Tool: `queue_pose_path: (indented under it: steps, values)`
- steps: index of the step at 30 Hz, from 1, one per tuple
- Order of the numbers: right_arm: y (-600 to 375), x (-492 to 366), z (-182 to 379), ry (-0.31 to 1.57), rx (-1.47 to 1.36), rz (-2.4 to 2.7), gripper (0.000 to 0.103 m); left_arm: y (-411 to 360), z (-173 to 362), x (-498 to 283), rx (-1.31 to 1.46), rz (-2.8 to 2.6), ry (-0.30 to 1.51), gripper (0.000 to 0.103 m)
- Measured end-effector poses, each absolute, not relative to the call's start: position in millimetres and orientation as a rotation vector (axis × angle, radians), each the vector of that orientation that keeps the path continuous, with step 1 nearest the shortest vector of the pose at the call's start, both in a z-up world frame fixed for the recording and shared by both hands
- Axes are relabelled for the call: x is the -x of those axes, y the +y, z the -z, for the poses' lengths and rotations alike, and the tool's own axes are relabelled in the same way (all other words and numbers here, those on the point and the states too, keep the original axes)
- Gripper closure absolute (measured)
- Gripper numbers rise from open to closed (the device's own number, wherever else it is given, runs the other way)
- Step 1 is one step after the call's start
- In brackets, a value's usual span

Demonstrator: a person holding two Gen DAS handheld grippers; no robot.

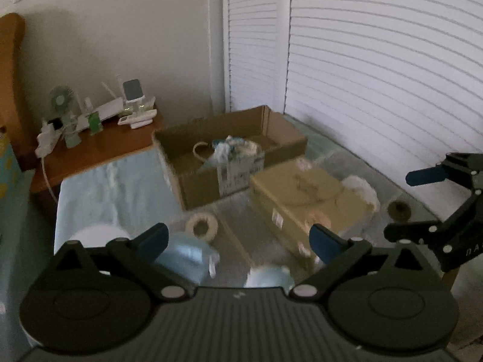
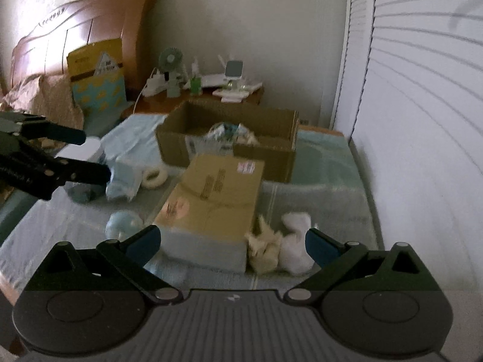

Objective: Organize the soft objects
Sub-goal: 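Move both tools back over the remaining items on the bed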

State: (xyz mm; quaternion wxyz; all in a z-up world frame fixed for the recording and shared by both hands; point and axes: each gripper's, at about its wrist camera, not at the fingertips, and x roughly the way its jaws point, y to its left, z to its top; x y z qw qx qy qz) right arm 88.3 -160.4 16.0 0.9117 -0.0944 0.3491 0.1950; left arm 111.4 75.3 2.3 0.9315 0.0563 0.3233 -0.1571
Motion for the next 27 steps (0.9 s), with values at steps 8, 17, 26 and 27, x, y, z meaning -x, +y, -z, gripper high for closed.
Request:
queue_pose_path:
  steps: [8, 17, 26, 27]
  values:
    - [-156, -69, 9, 0.797, 0.236, -0.443, 0.0, 70, 38, -89, -0.139, 0.325, 0.717, 0.004]
    - [-145, -59, 24, 0.845, 0.284, -0.487, 0.0, 69, 54, -94, -0.12, 0.34, 0.726, 0.01]
    - [-136, -55, 31, 0.859, 0.32, -0.54, 0.0, 61, 67, -108, -0.066, 0.362, 0.758, 0.029]
    - [-136, -55, 31, 0.862, 0.322, -0.541, 0.0, 60, 68, -109, -0.064, 0.366, 0.761, 0.031]
